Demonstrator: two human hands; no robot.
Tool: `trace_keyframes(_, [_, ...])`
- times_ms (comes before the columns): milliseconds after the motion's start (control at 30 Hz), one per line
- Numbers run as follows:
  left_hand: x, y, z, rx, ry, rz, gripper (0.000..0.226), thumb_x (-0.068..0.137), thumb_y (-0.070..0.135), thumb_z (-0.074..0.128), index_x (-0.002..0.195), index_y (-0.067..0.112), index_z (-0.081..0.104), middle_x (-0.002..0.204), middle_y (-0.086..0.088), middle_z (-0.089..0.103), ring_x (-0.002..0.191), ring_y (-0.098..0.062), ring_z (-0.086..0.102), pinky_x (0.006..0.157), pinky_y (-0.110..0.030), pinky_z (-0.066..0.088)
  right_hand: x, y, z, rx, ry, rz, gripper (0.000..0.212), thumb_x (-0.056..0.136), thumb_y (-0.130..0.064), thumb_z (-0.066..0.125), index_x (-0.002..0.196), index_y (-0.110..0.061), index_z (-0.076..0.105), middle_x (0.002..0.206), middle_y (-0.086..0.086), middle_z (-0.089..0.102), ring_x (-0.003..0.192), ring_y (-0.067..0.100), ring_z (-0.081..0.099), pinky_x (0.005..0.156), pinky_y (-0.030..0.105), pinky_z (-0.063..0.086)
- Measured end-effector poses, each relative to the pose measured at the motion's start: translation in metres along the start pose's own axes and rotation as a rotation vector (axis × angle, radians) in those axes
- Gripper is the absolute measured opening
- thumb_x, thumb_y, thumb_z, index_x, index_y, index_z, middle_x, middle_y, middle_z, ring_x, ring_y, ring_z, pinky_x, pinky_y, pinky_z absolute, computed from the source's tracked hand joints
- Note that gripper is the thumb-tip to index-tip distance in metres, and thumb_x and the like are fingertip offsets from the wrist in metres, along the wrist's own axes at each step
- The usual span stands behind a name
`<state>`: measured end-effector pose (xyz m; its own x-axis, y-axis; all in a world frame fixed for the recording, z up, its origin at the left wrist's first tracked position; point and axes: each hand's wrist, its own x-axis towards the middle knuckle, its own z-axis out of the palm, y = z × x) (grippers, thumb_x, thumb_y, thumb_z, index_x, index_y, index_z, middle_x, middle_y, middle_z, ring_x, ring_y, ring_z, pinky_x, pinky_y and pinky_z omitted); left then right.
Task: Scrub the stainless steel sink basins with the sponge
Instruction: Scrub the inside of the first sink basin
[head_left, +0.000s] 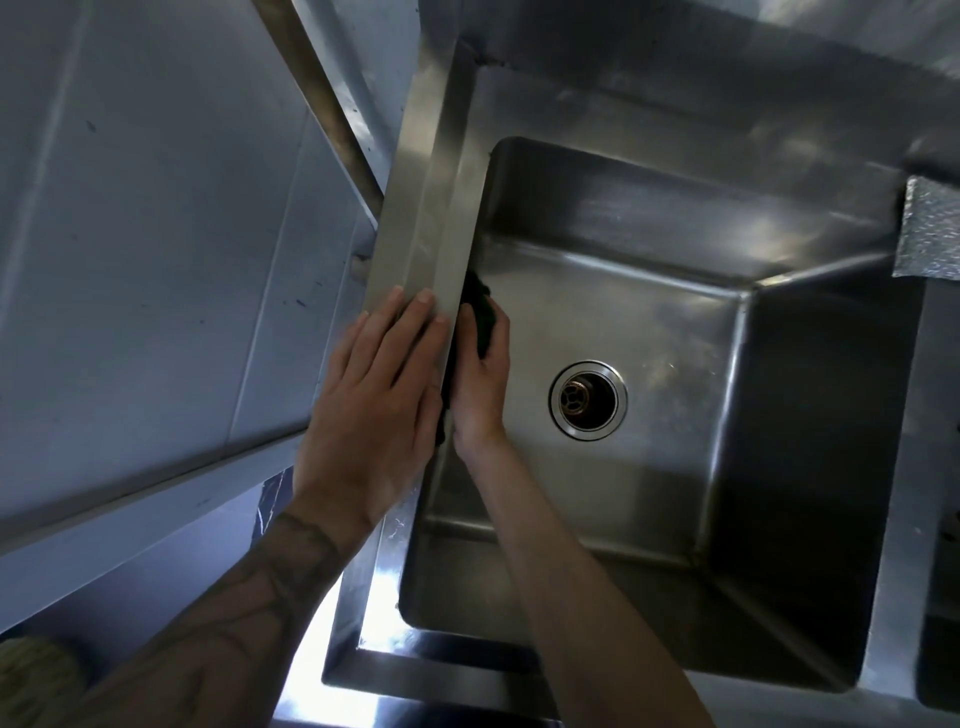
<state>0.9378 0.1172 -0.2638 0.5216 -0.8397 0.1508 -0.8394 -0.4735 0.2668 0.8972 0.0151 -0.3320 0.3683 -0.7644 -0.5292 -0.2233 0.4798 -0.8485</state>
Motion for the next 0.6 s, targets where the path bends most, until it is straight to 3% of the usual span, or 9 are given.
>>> trace_keyframes(67, [0.001,0.001,-0.002,0.003,0.002,0.0,0.047,0.113,0.025,0.036,0.153,0.005,0.05,0.163,-0.015,0.046,0.156,-0.031,0.035,0.129,-0.042,0.022,0.009,0.0,0.001,-0.028,0.02,0.107,0.035,0.106,-0.027,0.055,0.138,-0.015,0.057,0.135,0.011,0.062,0.127,0.027,0.059,0.112,0.05,0.044])
trace_keyframes(133, [0.001,0.001,-0.003,0.0,0.004,0.0,0.047,0.113,0.025,0.036,0.152,0.005,0.05,0.162,-0.016,0.047,0.155,-0.031,0.034,0.129,-0.041,0.02,0.009,-0.002,0.0,-0.036,0.01,0.117,0.034,0.105,-0.031,0.056,0.137,-0.02,0.059,0.137,0.008,0.061,0.128,0.023,0.059,0.113,0.049,0.044])
trace_keyframes(233, [0.001,0.002,-0.003,-0.001,-0.002,-0.008,0.046,0.112,0.024,0.037,0.152,0.005,0.05,0.162,-0.016,0.047,0.155,-0.031,0.035,0.129,-0.043,0.023,-0.008,-0.005,-0.007,0.032,-0.018,-0.017,0.033,0.1,-0.045,0.059,0.132,-0.035,0.06,0.136,-0.004,0.063,0.13,0.017,0.058,0.113,0.049,0.045])
trace_keyframes(300, [0.0,0.001,-0.002,-0.001,-0.003,-0.012,0.046,0.112,0.023,0.039,0.152,0.005,0.05,0.162,-0.015,0.047,0.155,-0.031,0.036,0.128,-0.047,0.028,-0.017,0.0,-0.008,0.034,-0.034,-0.078,0.035,0.1,-0.044,0.06,0.134,-0.033,0.059,0.135,-0.003,0.064,0.13,0.019,0.059,0.112,0.051,0.046])
trace_keyframes(467, [0.001,0.001,-0.003,-0.037,0.007,-0.018,0.044,0.112,0.022,0.04,0.151,0.004,0.053,0.16,-0.016,0.049,0.154,-0.033,0.038,0.126,-0.051,0.033,-0.003,0.0,-0.001,-0.012,0.028,0.182,0.035,0.106,-0.028,0.056,0.139,-0.018,0.056,0.137,0.01,0.06,0.128,0.025,0.059,0.113,0.049,0.045])
trace_keyframes(600, [0.0,0.001,-0.004,-0.038,0.007,-0.013,0.044,0.111,0.021,0.043,0.15,0.004,0.053,0.159,-0.017,0.05,0.153,-0.033,0.039,0.127,-0.048,0.031,-0.02,-0.008,-0.009,0.039,-0.011,0.055,0.031,0.1,-0.043,0.059,0.131,-0.036,0.061,0.135,-0.003,0.063,0.129,0.016,0.059,0.112,0.047,0.046])
